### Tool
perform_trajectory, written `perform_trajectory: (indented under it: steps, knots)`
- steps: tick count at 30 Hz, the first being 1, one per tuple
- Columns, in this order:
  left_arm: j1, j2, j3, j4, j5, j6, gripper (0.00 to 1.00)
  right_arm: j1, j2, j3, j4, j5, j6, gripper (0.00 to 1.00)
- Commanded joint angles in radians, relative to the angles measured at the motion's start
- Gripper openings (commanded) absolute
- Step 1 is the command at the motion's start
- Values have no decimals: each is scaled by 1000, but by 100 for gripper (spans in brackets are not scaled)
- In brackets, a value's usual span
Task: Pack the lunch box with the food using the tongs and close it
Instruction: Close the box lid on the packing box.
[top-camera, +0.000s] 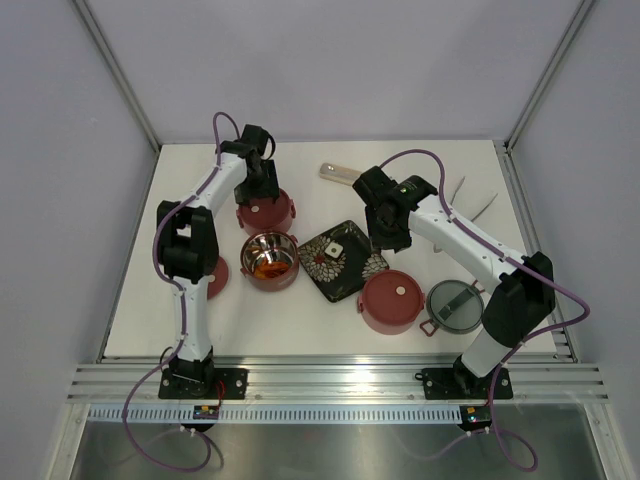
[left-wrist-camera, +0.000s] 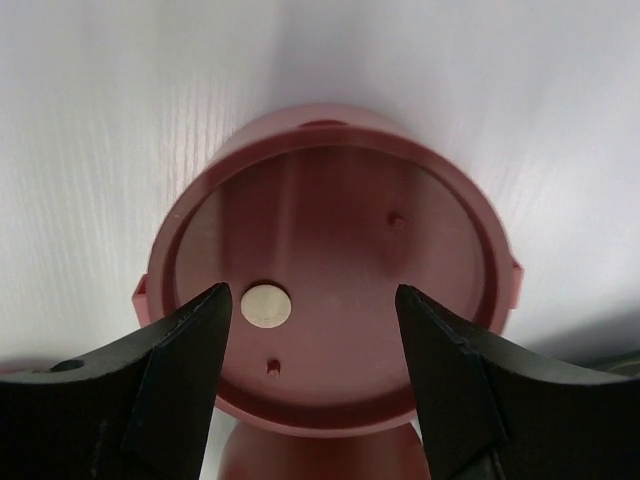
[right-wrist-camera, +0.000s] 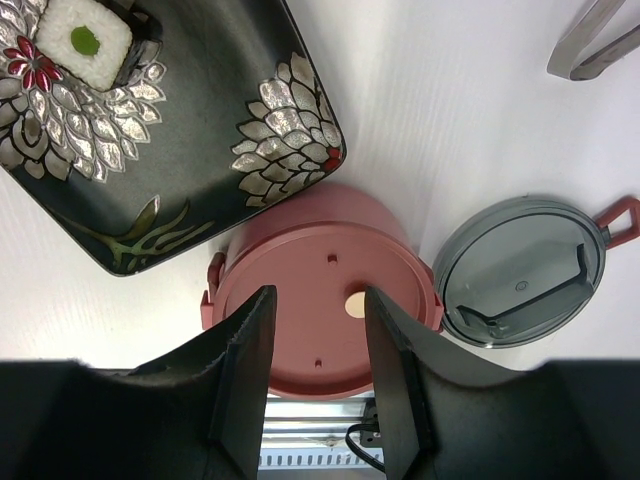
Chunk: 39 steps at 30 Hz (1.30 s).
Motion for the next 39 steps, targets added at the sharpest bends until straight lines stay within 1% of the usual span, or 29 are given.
perform_trajectory:
  steps: [1, 3, 6, 10, 14, 17, 19, 24, 28, 30, 34, 38, 39]
  knots:
    - [-22, 54, -30, -46, -21, 31, 68, 10, 7, 48, -22, 26, -21, 48]
    - [-29, 43, -51, -50, -36, 32, 68, 8, 9, 55, -28, 26, -21, 48]
    - [-32, -12, -62, -32, -53, 34, 67, 10, 6, 66, -37, 33, -25, 48]
    - [-35, -140, -65, 22, -58, 46, 68, 10, -3, 66, -43, 41, -18, 48]
    - [-42, -217, -82, 59, -44, 44, 68, 8, -20, 59, -45, 47, -9, 48]
    - [-53, -220, -111, 77, -13, 40, 69, 10, -29, 43, -37, 47, -1, 48]
    - [-56, -184, -119, 68, 5, 28, 68, 10, -34, 28, -29, 41, 8, 48]
    - [-59, -118, -180, 111, -19, -3, 68, 10, -55, -20, -12, 32, 34, 48]
    - [-59, 15, -137, 44, -5, -8, 67, 8, -75, -46, -5, 33, 56, 48]
    - [-59, 37, -108, 16, -18, -8, 66, 8, -86, -55, -3, 39, 59, 48]
    - [-59, -24, -84, -3, -76, 11, 66, 11, -95, -57, -2, 50, 62, 48]
    - [-59, -120, -7, -38, -97, 24, 66, 10, -97, -47, 7, 55, 62, 48]
    - [-59, -169, -1, -38, -97, 24, 66, 8, -97, -46, 9, 55, 59, 48]
